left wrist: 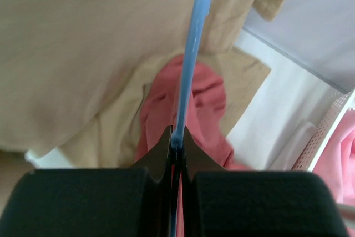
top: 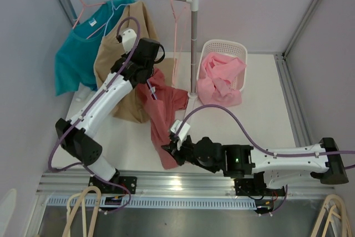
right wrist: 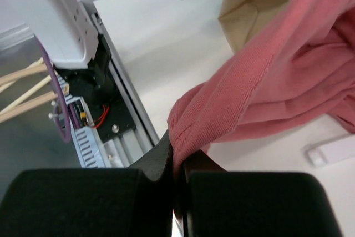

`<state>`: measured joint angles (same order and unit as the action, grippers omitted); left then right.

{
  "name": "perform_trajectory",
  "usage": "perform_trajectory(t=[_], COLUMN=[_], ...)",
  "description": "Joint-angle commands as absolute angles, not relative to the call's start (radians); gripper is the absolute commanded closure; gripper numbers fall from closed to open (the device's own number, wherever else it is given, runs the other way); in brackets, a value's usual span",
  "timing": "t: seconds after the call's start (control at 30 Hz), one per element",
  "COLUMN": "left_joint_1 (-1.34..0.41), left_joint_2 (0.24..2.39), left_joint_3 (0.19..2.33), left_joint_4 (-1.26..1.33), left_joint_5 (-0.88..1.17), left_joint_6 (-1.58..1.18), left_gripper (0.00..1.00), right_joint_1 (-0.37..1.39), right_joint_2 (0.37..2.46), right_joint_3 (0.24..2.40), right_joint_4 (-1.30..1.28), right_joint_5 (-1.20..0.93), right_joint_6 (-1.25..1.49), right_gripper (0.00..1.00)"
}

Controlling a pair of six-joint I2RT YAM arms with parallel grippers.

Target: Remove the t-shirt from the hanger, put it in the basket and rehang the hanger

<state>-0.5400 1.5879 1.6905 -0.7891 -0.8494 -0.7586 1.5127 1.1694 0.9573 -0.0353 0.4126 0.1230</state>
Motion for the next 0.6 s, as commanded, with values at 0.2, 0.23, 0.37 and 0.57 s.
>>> perform_trajectory(t=[0.2, 0.23, 0.37, 0.57], left_joint_1=[-0.523, -0.525, -0.525, -0.522], left_joint_2=[1.579, 1.544, 1.393, 1.045], left_joint_3=[1.882, 1.876, 1.778, 1.470], left_joint_4=[-0.833, -0.847, -0.862, -0.748], left_joint_5=[-0.737, -0.710, -0.466, -0.152], left_joint_6=[-0.727, -0.723, -0.681, -0.494], left_gripper=[0.99, 0.99, 0.99, 0.99], right_joint_1=[1.519, 1.491, 1.381, 1.208], right_joint_2=[1.216, 1.229, 1.265, 1.279], right_joint_3=[0.769, 0.773, 0.824, 0.931], right_joint_4=[-0.015, -0.014, -0.040, -0.150], right_joint_5=[0.509, 0.508, 0.474, 0.417], right_joint_6=[0.321, 0.327, 0.328, 0.311], right_gripper=[1.00, 1.00, 1.00, 1.00])
